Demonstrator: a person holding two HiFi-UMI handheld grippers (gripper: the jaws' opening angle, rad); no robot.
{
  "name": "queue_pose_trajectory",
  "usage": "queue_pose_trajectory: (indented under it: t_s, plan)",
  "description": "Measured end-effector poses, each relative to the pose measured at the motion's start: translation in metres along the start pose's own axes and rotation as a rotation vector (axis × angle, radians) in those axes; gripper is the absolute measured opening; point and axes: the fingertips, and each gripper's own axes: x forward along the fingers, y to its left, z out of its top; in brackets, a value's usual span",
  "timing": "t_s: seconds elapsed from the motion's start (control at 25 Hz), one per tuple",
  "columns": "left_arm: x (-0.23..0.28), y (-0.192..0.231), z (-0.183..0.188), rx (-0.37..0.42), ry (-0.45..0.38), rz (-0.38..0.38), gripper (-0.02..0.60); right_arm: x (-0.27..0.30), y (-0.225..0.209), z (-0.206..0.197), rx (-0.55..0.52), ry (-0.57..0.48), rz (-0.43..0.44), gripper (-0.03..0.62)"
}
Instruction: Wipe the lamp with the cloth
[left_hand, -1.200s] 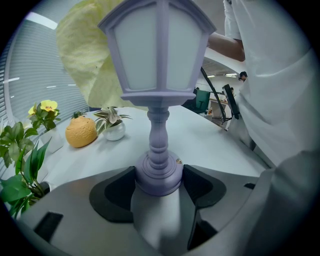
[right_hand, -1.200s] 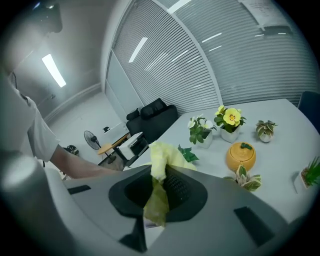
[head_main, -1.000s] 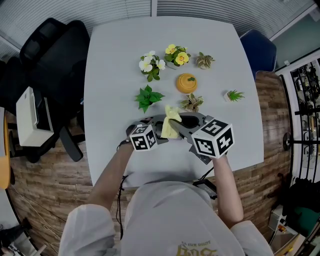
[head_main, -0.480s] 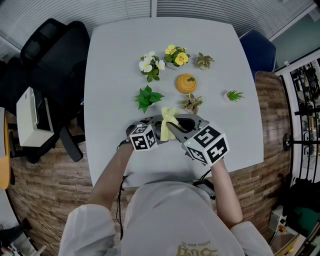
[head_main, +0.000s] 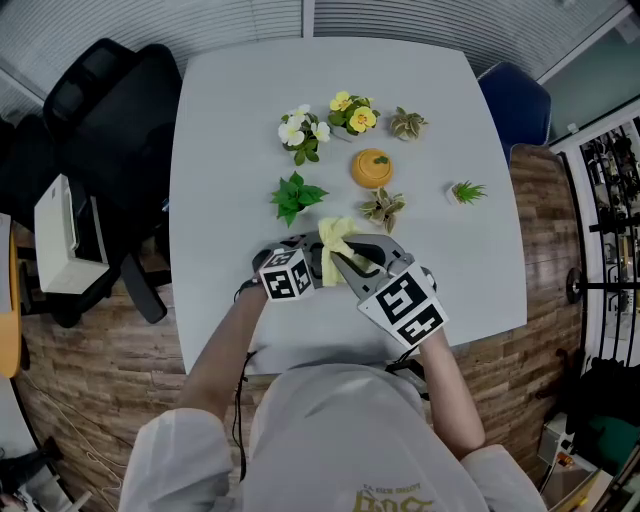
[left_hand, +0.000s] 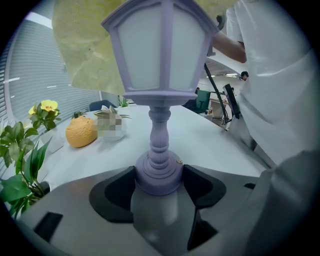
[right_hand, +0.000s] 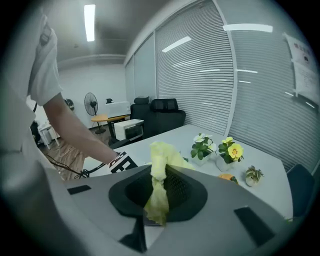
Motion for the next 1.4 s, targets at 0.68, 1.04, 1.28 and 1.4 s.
queue_pose_trajectory:
  t_s: [0.68, 1.04, 1.28, 1.4]
  plan:
    - [0.000, 0.000, -0.001, -0.010, 0.010, -0.006, 0.301, -0.010, 0.023, -0.007, -0.141, -0.013, -0.010, 0.055]
    - [0.001, 0.001, -0.001, -0.007, 0.009, -0.006, 0.301, -0.017, 0.026, -0.017, -0.084, -0.019, 0.008, 0.055]
    - [0.001, 0.001, -0.001, -0.008, 0.009, -0.006, 0.301, -0.020, 0.026, -0.023, -0.034, -0.030, 0.014, 0.055]
    - [0.001, 0.001, -0.001, -0.008, 0.008, -0.006, 0.301, -0.021, 0.025, -0.024, -0.023, -0.033, 0.013, 0.055]
